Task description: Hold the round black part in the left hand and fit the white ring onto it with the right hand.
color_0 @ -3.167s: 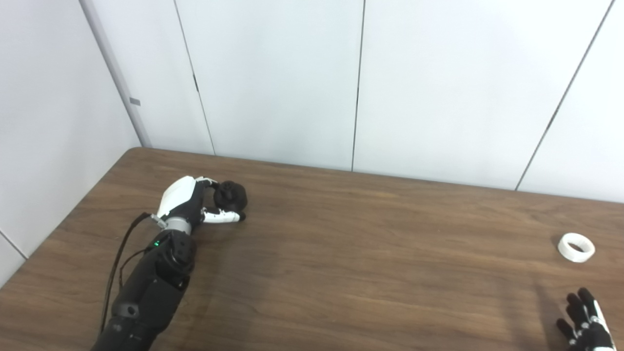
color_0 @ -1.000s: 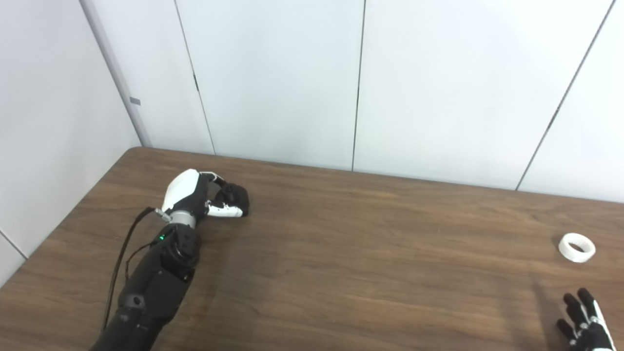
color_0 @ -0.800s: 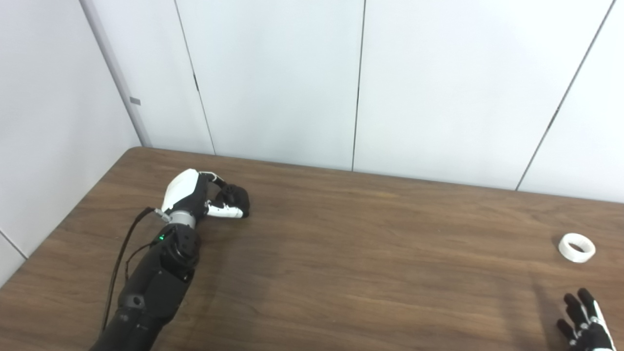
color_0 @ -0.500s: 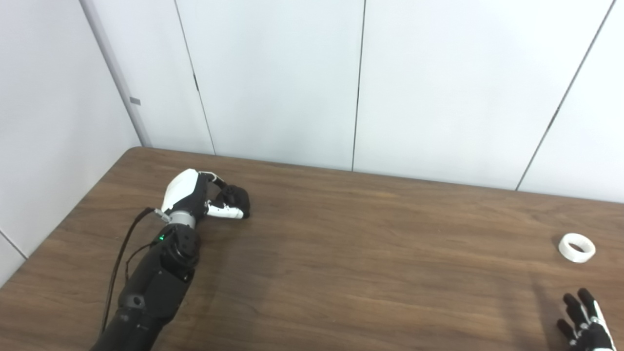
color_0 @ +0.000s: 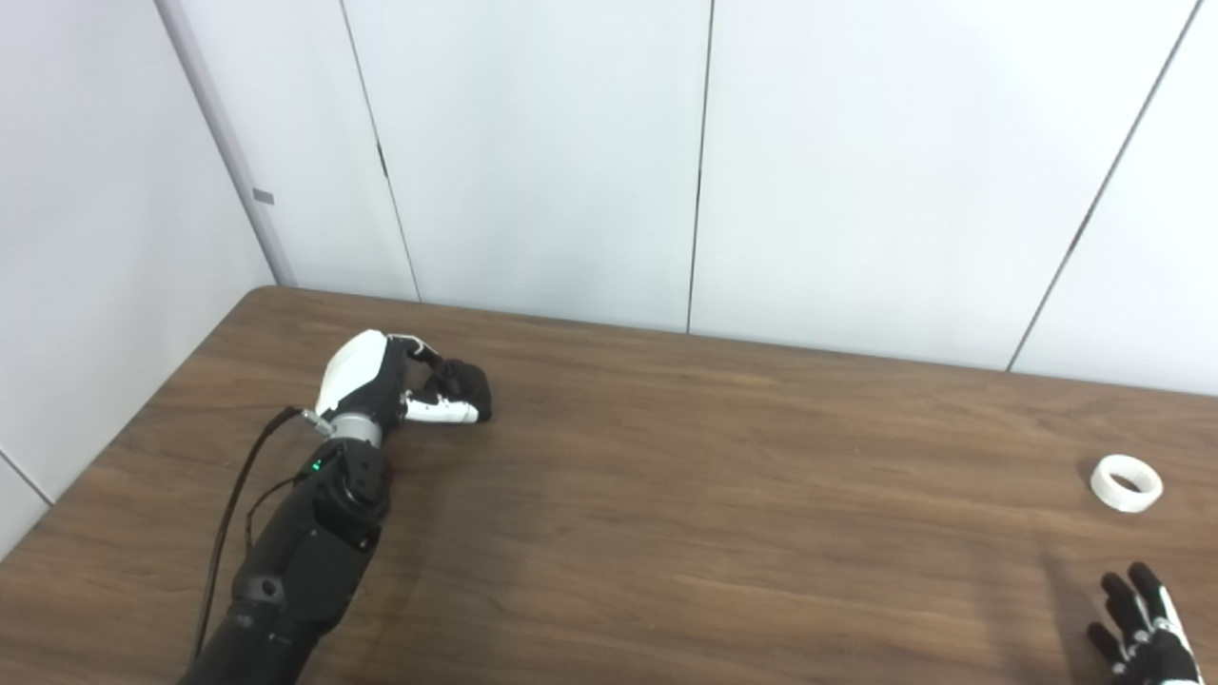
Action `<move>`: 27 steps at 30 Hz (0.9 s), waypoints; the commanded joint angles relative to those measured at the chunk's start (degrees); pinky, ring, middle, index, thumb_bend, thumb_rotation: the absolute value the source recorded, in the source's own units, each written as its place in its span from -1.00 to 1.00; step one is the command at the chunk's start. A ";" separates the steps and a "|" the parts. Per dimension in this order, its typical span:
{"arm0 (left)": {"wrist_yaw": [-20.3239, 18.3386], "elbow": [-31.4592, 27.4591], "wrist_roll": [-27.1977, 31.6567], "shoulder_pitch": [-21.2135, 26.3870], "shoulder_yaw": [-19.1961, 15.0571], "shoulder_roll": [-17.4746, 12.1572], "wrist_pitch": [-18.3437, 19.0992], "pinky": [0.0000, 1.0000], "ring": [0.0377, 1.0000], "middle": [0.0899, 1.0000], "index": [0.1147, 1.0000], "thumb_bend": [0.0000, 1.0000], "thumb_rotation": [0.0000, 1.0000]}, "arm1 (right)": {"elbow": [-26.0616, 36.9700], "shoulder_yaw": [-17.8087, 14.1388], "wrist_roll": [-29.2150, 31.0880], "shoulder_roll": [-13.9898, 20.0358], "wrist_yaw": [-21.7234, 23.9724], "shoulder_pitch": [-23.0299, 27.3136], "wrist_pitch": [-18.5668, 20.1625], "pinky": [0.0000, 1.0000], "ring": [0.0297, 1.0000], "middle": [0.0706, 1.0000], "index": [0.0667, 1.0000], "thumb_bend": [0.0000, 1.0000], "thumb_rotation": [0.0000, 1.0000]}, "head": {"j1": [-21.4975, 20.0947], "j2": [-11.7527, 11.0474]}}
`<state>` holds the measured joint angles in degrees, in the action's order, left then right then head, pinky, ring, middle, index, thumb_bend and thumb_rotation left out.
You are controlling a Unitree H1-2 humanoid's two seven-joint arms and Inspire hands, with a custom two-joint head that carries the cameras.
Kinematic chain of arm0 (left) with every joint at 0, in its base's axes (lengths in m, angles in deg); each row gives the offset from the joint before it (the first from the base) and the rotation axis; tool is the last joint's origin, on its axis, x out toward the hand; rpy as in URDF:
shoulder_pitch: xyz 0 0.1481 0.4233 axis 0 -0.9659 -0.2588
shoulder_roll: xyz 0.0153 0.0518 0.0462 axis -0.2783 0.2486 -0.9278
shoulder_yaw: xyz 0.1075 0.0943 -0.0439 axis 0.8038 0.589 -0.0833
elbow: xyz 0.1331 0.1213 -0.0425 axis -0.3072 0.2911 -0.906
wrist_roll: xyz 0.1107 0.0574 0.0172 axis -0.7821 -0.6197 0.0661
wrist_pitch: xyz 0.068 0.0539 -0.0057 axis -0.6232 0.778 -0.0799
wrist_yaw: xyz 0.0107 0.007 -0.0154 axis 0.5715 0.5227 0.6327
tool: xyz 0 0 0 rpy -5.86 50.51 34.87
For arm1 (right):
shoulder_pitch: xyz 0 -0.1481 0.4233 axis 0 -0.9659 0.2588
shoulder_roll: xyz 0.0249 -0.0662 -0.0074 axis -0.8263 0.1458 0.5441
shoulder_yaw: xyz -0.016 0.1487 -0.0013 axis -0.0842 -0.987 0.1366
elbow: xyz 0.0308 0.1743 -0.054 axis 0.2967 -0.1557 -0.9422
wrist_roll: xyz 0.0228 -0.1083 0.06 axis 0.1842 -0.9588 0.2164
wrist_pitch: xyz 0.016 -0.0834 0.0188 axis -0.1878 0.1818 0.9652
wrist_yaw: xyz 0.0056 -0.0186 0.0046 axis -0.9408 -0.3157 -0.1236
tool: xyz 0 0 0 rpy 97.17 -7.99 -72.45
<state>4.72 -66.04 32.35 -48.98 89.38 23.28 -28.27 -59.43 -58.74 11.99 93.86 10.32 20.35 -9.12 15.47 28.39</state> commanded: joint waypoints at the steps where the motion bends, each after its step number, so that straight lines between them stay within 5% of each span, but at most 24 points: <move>1: 1.45 -1.47 -0.54 1.91 -0.29 -1.68 -1.70 0.69 0.75 0.52 -0.17 0.04 -0.91 | 0.71 -0.48 -0.10 0.60 -0.02 0.09 -1.79 1.00 1.00 0.93 1.00 0.07 1.00 | 0.03 0.08; 9: 0.88 -6.44 -2.77 -0.05 1.07 -2.92 -2.21 0.66 0.74 0.53 -0.16 0.04 -0.91 | 1.86 -0.08 -0.45 0.34 -0.19 -0.02 -0.04 1.00 1.00 0.92 1.00 0.06 1.00 | -1.51 0.92; 14: -1.81 -14.83 -3.58 -2.77 0.94 -2.85 0.19 0.68 0.78 0.53 -0.17 0.04 -0.91 | 1.04 0.80 2.02 1.87 2.49 0.38 -0.70 1.00 1.00 1.00 1.00 0.11 1.00 | -2.47 1.53; 27: -9.21 -36.61 -7.32 -10.69 3.31 -1.20 3.78 0.59 0.72 0.51 -0.17 0.05 -0.91 | 3.04 0.95 -0.55 0.01 0.40 0.17 2.76 1.00 1.00 0.98 1.00 0.15 1.00 | -5.82 3.70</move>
<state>-4.36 -99.83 26.40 -60.58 92.88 22.67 -24.30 -58.12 -57.83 11.76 94.07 11.18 20.37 -6.84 9.58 32.08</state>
